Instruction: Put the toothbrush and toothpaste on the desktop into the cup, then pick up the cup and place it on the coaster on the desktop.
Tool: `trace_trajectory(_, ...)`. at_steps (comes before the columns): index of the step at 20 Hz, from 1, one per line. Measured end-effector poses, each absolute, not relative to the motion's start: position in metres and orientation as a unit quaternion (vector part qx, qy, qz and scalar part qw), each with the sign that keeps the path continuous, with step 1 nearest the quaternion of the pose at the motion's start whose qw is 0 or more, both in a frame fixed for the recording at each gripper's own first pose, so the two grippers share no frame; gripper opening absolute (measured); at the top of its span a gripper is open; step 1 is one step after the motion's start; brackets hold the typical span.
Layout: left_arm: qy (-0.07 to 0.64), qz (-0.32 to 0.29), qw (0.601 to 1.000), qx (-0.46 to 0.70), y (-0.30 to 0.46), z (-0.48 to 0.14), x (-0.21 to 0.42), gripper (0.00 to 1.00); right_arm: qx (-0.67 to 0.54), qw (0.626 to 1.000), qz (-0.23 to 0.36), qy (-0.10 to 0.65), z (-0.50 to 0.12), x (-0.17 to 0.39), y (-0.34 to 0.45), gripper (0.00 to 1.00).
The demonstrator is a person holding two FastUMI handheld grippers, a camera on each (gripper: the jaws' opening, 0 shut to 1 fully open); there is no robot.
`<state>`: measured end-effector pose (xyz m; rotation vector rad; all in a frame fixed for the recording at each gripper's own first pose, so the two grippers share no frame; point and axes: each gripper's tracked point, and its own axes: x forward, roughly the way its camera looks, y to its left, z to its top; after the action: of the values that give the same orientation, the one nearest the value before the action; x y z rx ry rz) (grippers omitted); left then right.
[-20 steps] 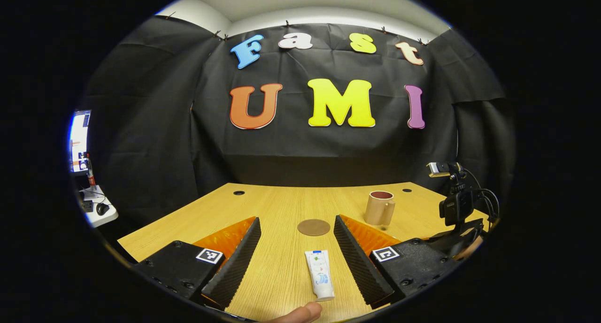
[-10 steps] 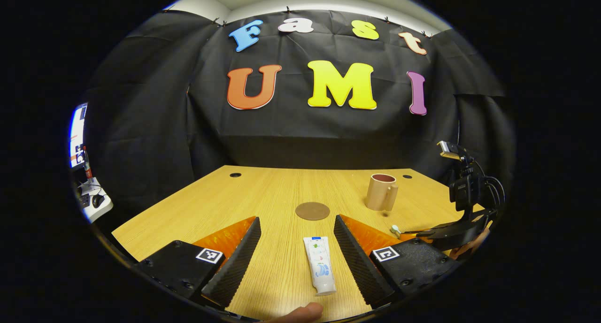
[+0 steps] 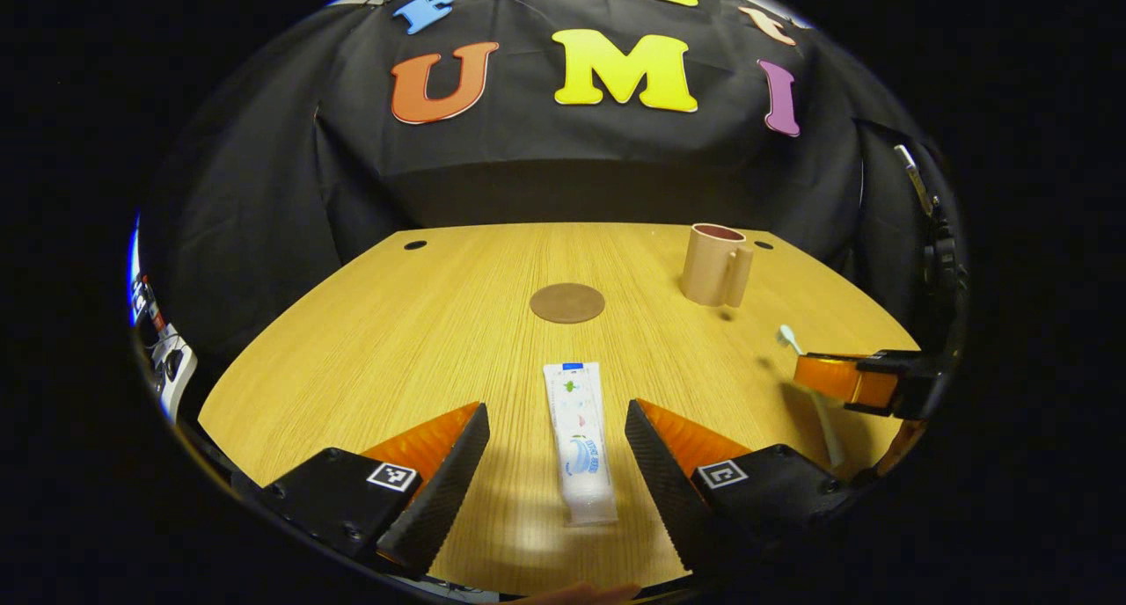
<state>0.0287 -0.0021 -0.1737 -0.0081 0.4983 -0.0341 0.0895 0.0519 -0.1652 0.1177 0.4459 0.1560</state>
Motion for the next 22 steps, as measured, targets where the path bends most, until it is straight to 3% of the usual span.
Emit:
trace_trajectory(8, 0.311, -0.017, 0.950, -0.032, -0.014, -0.208, 0.031, 0.93, 0.072, 0.981, 0.108, 0.146, -0.101, 0.048, 0.050, 0.01)
trace_trajectory(11, 0.322, -0.019, 0.946, -0.036, -0.018, -0.214, 0.034, 0.82, 0.067, 0.985, 0.109, 0.119, -0.079, 0.036, 0.047, 0.01)
trace_trajectory(12, 0.325, -0.015, 0.945, -0.035, -0.017, -0.215, 0.036, 0.84, 0.066, 0.985, 0.110, 0.113, -0.075, 0.034, 0.046, 0.01)
trace_trajectory(13, 0.327, -0.011, 0.944, -0.034, -0.015, -0.215, 0.036, 0.71, 0.065, 0.986, 0.110, 0.108, -0.071, 0.031, 0.045, 0.01)
trace_trajectory(14, 0.329, -0.009, 0.944, -0.034, -0.015, -0.216, 0.037, 0.75, 0.065, 0.986, 0.110, 0.104, -0.068, 0.030, 0.045, 0.01)
trace_trajectory(15, 0.331, -0.007, 0.943, -0.034, -0.014, -0.217, 0.038, 0.66, 0.066, 0.987, 0.108, 0.101, -0.065, 0.030, 0.043, 0.01)
trace_trajectory(16, 0.332, -0.008, 0.942, -0.036, -0.016, -0.216, 0.039, 0.70, 0.066, 0.987, 0.108, 0.099, -0.062, 0.029, 0.042, 0.01)
trace_trajectory(17, 0.334, -0.009, 0.942, -0.034, -0.016, -0.216, 0.039, 0.64, 0.066, 0.987, 0.106, 0.098, -0.059, 0.029, 0.041, 0.01)
trace_trajectory(22, 0.340, 0.000, 0.940, -0.027, -0.010, -0.217, 0.040, 0.51, 0.068, 0.990, 0.098, 0.078, -0.038, 0.039, 0.030, 0.00)
